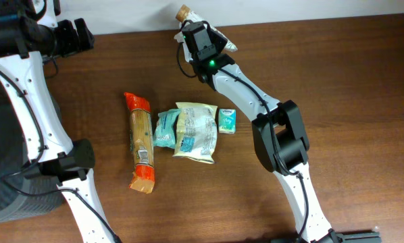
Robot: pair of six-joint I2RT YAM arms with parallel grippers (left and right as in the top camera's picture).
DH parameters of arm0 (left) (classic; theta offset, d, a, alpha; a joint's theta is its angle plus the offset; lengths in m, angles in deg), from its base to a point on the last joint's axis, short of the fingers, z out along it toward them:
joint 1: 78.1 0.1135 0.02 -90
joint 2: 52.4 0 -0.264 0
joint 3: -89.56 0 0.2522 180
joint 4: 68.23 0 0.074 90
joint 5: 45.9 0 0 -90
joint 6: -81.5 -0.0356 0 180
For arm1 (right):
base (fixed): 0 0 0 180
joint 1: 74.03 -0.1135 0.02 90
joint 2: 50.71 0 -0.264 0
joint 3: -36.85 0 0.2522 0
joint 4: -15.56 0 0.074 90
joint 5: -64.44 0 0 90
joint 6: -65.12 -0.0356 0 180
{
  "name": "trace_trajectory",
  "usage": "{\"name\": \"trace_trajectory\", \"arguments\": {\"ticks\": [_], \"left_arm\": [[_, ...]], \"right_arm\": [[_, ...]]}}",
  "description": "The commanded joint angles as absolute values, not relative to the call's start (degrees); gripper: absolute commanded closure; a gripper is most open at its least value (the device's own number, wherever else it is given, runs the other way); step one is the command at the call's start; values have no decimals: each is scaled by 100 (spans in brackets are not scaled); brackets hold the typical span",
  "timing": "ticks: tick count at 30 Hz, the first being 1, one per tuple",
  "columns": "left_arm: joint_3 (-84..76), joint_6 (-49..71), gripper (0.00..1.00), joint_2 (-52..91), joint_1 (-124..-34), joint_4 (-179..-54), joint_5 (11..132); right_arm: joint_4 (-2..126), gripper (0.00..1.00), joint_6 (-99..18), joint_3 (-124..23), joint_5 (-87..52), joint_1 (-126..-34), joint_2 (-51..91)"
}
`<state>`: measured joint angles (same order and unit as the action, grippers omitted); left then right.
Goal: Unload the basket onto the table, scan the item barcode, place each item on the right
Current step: 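Hold the white tube's barcode over the scanner with the right gripper, then carry the tube away to the right, then reach toward the tissue pack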
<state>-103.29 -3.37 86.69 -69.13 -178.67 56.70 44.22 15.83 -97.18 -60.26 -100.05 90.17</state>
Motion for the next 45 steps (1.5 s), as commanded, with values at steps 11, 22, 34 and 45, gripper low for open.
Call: {"name": "trace_trajectory", "arguments": {"ticks": [11, 22, 34, 45], "left_arm": [[-10339, -429, 1, 8625, -6891, -17870, 5670], [-10339, -429, 1, 8625, -6891, -17870, 5670], [-10339, -429, 1, 8625, -6891, -17870, 5670], [-10339, -429, 1, 8625, -6891, -17870, 5670]], "right_arm": [[3998, 96, 2420, -9821, -6227, -9873, 9133], [6026, 96, 803, -9823, -4330, -9703, 7321], [11130, 96, -3593, -8912, -3294, -6011, 5546], [9300, 36, -4622, -6534, -3054, -4986, 5926]]}}
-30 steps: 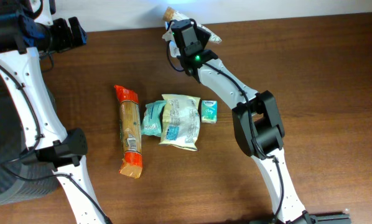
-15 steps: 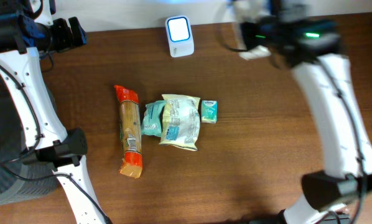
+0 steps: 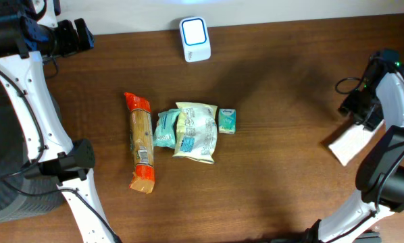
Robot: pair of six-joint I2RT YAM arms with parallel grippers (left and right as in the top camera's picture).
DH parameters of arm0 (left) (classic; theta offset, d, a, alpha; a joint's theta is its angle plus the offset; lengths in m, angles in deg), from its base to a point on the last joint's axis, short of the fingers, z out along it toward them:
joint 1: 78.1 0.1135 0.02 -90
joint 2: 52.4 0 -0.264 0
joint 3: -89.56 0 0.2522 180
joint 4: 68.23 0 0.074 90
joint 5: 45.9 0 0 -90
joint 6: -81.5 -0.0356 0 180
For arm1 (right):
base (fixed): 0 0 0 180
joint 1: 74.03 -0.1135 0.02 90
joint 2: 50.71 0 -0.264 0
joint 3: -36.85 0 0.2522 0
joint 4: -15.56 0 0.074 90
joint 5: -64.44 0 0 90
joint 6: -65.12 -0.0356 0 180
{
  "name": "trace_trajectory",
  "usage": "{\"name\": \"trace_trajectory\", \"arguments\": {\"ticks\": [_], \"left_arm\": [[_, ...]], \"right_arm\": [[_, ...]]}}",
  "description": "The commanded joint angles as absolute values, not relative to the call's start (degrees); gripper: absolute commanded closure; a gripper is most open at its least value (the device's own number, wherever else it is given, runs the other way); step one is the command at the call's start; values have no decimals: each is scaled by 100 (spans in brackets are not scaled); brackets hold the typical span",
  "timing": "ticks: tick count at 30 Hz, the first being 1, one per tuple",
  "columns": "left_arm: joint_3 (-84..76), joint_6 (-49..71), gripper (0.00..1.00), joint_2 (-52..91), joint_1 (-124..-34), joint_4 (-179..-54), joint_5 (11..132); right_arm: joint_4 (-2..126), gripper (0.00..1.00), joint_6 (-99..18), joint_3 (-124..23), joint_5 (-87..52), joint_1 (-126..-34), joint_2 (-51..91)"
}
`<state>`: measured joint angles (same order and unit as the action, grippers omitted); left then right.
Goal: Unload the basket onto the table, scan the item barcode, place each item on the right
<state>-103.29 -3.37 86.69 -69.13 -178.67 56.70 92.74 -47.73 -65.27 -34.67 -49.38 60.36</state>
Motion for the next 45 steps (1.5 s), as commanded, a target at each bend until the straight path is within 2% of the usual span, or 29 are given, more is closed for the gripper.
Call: {"name": "trace_trajectory", "arguments": {"ticks": [1, 4, 8, 12, 15, 20, 24, 28, 29, 32, 33, 37, 39, 43, 45], "left_arm": [[-10339, -429, 1, 8625, -6891, -17870, 5670], [-10339, -429, 1, 8625, -6891, -17870, 5670], [-10339, -429, 1, 8625, -6891, -17870, 5670], [-10339, -429, 1, 8625, -6891, -17870, 5670], [-10339, -429, 1, 8625, -6891, -17870, 5670], [-10339, -429, 1, 8625, -6891, -17870, 5670], [-10339, -429, 1, 8625, -6891, -17870, 5670], [-10339, -429, 1, 8625, -6891, -17870, 5670], [-10339, -429, 1, 8625, -6891, -17870, 5670], [-10339, -429, 1, 8625, -6891, -17870, 5670], [-10339, -429, 1, 8625, -6891, -17870, 5670], [-10339, -429, 1, 8625, -6891, -17870, 5670], [-10339, -429, 1, 8625, -6891, -17870, 5670], [-10339, -429, 1, 8625, -6891, -17870, 5670], [-10339, -429, 1, 8625, -6891, -17870, 5670]], "right_arm": [[9350, 35, -4227, -6601, -2337, -5041, 5916], [9530, 35, -3709, -6927, -1056, -5600, 5916], [8955, 36, -4030, -6938, -780, -7170, 5940], [8332, 55, -4841, -6934, -818, -8435, 6222], [8262, 63, -4941, -6934, -820, -9069, 6724], [8164, 76, -5090, -6934, -822, -9425, 7264], [8362, 78, -5064, -6938, -1281, -9296, 7264], [8673, 77, -4050, -7117, -1371, -9082, 7255], [8793, 77, -3385, -7192, -1615, -9025, 7255], [8767, 62, -1162, -7235, -2533, -8903, 7255], [8588, 61, -262, -7235, -2743, -8881, 7255], [8312, 61, 3154, -7233, -2778, -8862, 7255], [8183, 66, 3751, -7235, -2728, -8864, 7255], [7941, 68, 1716, -7543, -1976, -8735, 7234], [7965, 64, -94, -7854, -1670, -8615, 7234]]}}
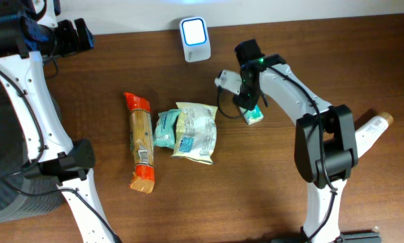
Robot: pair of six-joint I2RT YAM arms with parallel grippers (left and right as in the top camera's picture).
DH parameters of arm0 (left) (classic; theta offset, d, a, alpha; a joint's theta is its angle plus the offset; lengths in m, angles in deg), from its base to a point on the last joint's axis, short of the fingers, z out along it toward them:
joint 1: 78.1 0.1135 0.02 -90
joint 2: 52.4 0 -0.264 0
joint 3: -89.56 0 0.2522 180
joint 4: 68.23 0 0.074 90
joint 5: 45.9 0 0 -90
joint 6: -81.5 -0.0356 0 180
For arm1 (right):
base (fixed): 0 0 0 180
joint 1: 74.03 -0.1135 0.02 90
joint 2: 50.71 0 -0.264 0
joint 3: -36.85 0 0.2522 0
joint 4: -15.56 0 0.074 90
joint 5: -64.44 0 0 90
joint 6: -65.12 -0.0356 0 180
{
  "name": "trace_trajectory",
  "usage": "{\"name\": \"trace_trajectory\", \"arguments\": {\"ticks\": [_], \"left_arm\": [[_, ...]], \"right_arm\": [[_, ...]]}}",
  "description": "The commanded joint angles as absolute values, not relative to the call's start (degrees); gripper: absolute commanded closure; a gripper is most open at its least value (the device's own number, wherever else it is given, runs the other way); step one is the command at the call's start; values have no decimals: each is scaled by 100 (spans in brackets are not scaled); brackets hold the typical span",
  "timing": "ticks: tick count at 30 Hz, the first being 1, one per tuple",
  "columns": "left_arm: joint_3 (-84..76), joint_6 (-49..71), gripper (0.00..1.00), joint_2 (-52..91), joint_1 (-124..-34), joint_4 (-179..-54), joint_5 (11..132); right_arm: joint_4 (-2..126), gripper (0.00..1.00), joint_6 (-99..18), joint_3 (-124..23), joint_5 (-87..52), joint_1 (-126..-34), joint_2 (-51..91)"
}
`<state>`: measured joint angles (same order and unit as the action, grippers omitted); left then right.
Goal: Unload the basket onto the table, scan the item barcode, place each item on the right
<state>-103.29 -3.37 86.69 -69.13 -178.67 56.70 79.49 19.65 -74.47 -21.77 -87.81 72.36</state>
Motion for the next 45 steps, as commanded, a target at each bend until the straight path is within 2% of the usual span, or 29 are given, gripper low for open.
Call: {"name": "trace_trajectory", "arguments": {"ticks": [1, 3, 5, 6, 8, 9, 10, 12, 17, 19, 20, 21, 24, 27, 29, 31, 33, 35, 37, 38, 40, 41, 43, 45], "left_arm": [[-10339, -429, 1, 8625, -6891, -17870, 5670], [-10339, -429, 1, 8625, -6891, -17870, 5670], [-10339, -429, 1, 8625, -6891, -17870, 5670], [-10339, -429, 1, 8625, -6891, -17870, 5670], [-10339, -429, 1, 8625, -6891, -17870, 5670], [-10339, -429, 1, 8625, -6891, -17872, 5670], [-10339, -429, 1, 8625, -6891, -17870, 5670], [-10339, -429, 1, 8625, -6891, -17870, 5670], [-10339, -429, 1, 8625, -6891, -17870, 5670], [-10339, -429, 1, 8625, -6891, -17870, 5670], [-10339, -429, 1, 8625, -6891, -17870, 5670], [-10339, -429, 1, 8625, -6891, -17870, 5670], [-10339, -429, 1, 8625, -6891, -17870, 5670], [-10339, -429, 1, 8625, -6891, -17870, 5670], [-10339, -429, 1, 8625, -6891, -17870, 5670], [-10339, -429, 1, 8625, -6891, -17870, 5670], [-10339, -429, 1, 8625, -6891, -17870, 5670], [-10339, -429, 1, 8625, -6891, -17870, 5670], [-10339, -429, 1, 8625, -6891, -17870, 5670], [-10339, -429, 1, 8625, -6891, -17870, 5670], [-10339, -429, 1, 8625, -6891, -17870, 5670], [-10339, -429, 1, 8625, -6891, -17870, 5670], [-10339, -429, 1, 8625, -6891, -17870, 5670], [-10339, -429, 1, 8625, -6891, -17870, 5670]], "right_arm": [[8087, 63, -1495, -8005, -1674, -8534, 7234], [8979, 64, -4021, -8118, -1401, -8217, 7234], [9473, 65, -5068, -7821, -700, -8035, 7247], [9390, 46, -5575, -7541, -710, -8044, 7247], [9101, 44, -6976, -6993, -713, -8072, 7247], [8922, 36, -7311, -6864, -710, -8097, 7247], [8601, 17, -7536, -6719, -715, -8147, 7247], [8133, 0, -7536, -6608, -1034, -8230, 7247], [7726, 2, -7466, -6595, -1578, -8339, 7247], [7744, 19, -7147, -6595, -1572, -8339, 7247], [7748, 43, -6371, -6595, -1519, -8339, 7244], [7744, 44, -5822, -6595, -1390, -8339, 7244], [7593, 38, -3359, -6601, -966, -8339, 7244], [7637, 35, 295, -6601, -1095, -8339, 7244], [7626, 27, 1928, -6601, -1607, -8339, 7244], [7593, 25, 3782, -6601, -2096, -8346, 7244], [7158, 21, 4824, -6601, -3054, -8385, 7244], [6804, 16, 4818, -6715, -3327, -8492, 7201], [6817, 8, 4252, -7010, -2673, -8545, 6973], [6867, 1, 3515, -7211, -2142, -8538, 6720], [7147, 1, 1500, -7465, -1502, -8490, 6281], [7370, 1, -282, -7487, -1274, -8477, 6077], [7997, 1, -1516, -7484, -651, -8486, 6023], [8199, 35, -1724, -7268, 675, -8490, 6082]]}}
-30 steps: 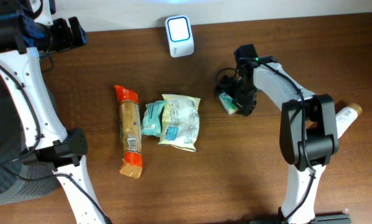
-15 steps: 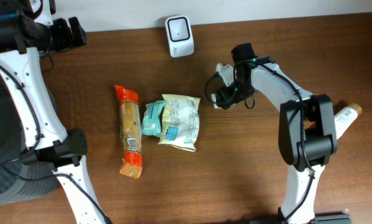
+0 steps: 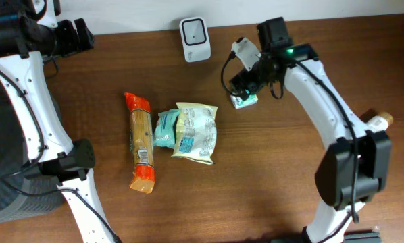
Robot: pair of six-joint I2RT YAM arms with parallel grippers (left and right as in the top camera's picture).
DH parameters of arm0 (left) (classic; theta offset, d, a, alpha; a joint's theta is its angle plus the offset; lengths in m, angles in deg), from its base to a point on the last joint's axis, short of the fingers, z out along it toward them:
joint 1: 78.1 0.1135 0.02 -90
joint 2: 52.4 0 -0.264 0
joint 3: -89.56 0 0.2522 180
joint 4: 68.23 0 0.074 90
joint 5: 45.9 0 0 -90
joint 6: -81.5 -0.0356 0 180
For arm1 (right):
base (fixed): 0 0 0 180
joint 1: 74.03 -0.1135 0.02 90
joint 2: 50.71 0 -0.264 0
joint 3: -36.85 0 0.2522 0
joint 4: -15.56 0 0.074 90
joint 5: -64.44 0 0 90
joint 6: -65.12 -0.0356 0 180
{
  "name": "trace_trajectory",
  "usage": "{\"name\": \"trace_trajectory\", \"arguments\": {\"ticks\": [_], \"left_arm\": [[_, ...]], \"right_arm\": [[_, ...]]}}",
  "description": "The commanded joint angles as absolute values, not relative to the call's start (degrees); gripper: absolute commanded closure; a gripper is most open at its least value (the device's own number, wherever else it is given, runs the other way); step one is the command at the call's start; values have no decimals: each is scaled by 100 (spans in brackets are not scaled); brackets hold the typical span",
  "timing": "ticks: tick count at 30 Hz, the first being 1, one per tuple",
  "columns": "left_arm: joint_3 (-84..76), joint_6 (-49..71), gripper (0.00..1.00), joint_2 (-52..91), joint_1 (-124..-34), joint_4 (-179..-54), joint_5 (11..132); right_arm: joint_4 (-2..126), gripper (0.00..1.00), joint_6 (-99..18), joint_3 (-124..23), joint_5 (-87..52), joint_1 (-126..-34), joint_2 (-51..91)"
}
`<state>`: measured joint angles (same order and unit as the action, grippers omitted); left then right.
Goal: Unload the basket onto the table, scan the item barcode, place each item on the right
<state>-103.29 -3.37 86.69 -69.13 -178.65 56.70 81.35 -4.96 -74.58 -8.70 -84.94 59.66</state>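
The white barcode scanner stands at the back edge of the table, its window facing up. My right gripper is to the right of and in front of the scanner, shut on a small green carton, which shows just below the fingers. Whether the carton rests on the wood or hangs just above it cannot be told. My left gripper stays at the far back left, away from every item, and its jaws are too dark to read.
Left of centre lie a long orange cracker pack, a teal packet and a pale snack bag overlapping it. A white cork-topped bottle lies at the right, partly behind the right arm's base.
My right gripper has moved up and slightly left with the green carton, from right of the snack bag towards the scanner. The scanner window, lit before, looks dim. The left arm is unchanged.
First my right gripper held the white bottle over the scanner. Then it was at the right edge, over the bottle on the table. Then it was on the green carton, shifted right of its spot by the snack bag. Now the carton is nearer the scanner.
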Motion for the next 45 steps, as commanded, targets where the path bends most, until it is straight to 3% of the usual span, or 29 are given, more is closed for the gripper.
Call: {"name": "trace_trajectory", "arguments": {"ticks": [1, 3, 6, 12, 13, 14, 15, 18, 21, 23, 24, 26, 29, 35, 43, 45], "left_arm": [[-10339, -429, 1, 8625, -6891, -17870, 5670], [-10339, -429, 1, 8625, -6891, -17870, 5670], [-10339, -429, 1, 8625, -6891, -17870, 5670], [-10339, -429, 1, 8625, -6891, -17870, 5670], [-10339, -429, 1, 8625, -6891, -17870, 5670], [-10339, -429, 1, 8625, -6891, -17870, 5670], [-10339, -429, 1, 8625, -6891, -17870, 5670], [-10339, -429, 1, 8625, -6891, -17870, 5670], [-10339, -429, 1, 8625, -6891, -17870, 5670], [-10339, -429, 1, 8625, -6891, -17870, 5670], [-10339, -429, 1, 8625, -6891, -17870, 5670], [-10339, -429, 1, 8625, -6891, -17870, 5670], [-10339, -429, 1, 8625, -6891, -17870, 5670], [-10339, -429, 1, 8625, -6891, -17870, 5670], [-10339, -429, 1, 8625, -6891, -17870, 5670], [-10339, -429, 1, 8625, -6891, -17870, 5670]], "right_arm": [[8061, 36, -2428, -7154, 841, -8490, 6134], [7796, 36, -6353, -6608, -457, -8494, 6350], [6439, 36, -7678, -5825, -942, -8494, 6357], [5556, 46, -8130, -5207, -1948, -8492, 6493], [5466, 56, -8130, -5207, -1945, -8490, 6521], [5425, 76, -8082, -5207, -1943, -8490, 6538], [5436, 89, -8017, -5207, -1937, -8490, 6556], [5407, 91, -7938, -5207, -1860, -8490, 6591], [5302, 72, -7942, -5207, -1661, -8492, 6685], [5278, 72, -7942, -5207, -1600, -8551, 6770], [5204, 73, -7945, -5207, -1585, -8582, 6853], [5241, 96, -7923, -5209, -1465, -8586, 6866], [5602, 96, -6522, -5318, -402, -8477, 6849], [8994, 95, -839, -7362, -177, -8005, 6849], [9027, 96, 2988, -7458, -1703, -8005, 6862], [8964, 78, 2995, -7458, -1642, -8005, 6862]]}}
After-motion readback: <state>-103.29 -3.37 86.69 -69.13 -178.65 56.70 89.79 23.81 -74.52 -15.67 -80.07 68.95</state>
